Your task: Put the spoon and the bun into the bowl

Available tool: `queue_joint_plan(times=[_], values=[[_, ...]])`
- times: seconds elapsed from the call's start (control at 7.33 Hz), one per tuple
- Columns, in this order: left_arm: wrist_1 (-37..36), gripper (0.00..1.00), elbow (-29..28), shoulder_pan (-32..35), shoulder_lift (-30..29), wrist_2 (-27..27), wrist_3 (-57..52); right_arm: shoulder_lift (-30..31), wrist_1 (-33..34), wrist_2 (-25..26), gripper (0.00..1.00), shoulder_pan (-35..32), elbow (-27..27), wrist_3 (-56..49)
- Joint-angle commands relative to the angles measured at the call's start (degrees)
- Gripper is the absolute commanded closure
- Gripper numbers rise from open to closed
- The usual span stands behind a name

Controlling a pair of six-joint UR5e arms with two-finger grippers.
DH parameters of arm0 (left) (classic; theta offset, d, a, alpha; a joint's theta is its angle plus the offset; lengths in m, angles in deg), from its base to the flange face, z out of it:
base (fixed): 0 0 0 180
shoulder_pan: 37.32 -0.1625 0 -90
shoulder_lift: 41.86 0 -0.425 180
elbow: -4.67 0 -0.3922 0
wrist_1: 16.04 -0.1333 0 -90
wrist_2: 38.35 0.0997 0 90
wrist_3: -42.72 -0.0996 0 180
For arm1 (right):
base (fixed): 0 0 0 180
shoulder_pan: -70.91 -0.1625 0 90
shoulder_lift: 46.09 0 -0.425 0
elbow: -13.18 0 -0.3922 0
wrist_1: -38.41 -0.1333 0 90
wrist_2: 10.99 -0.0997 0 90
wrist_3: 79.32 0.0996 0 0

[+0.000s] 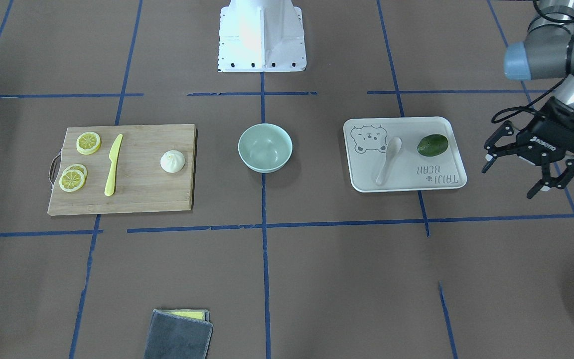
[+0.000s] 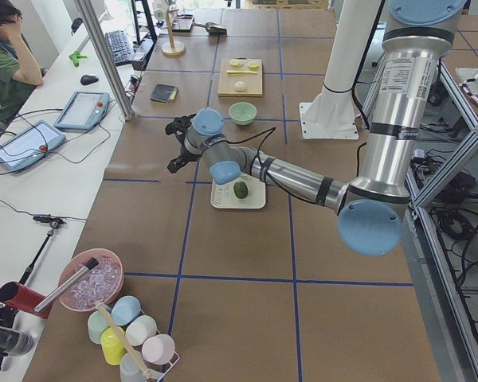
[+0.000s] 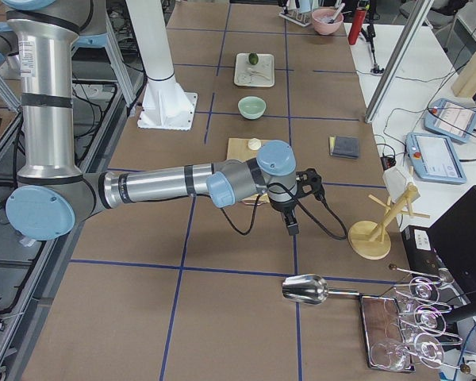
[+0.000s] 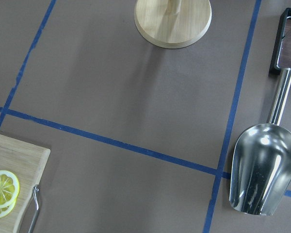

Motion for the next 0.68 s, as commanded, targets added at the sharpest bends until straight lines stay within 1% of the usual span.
queue_joint_plan(times=[0.0,0.14,0.41,0.55], values=[[-10.98,0.0,1.66,-8.65,-1.83,4.21,2.82,0.26,0.06,-0.42,0.0,-0.01,0.19,0.1],[-15.33,0.0,3.76,-10.5,-1.84,8.4,5.44,0.35,0.06,-0.42,0.0,-0.01,0.28,0.02],[-15.2,0.0,4.22,-18.91,-2.02,10.62,15.09,0.35,0.06,-0.33,0.0,-0.01,0.37,0.02],[-13.63,0.0,3.88,-22.7,-2.8,12.9,18.96,0.35,-0.03,-0.33,0.0,-0.01,0.37,0.02]])
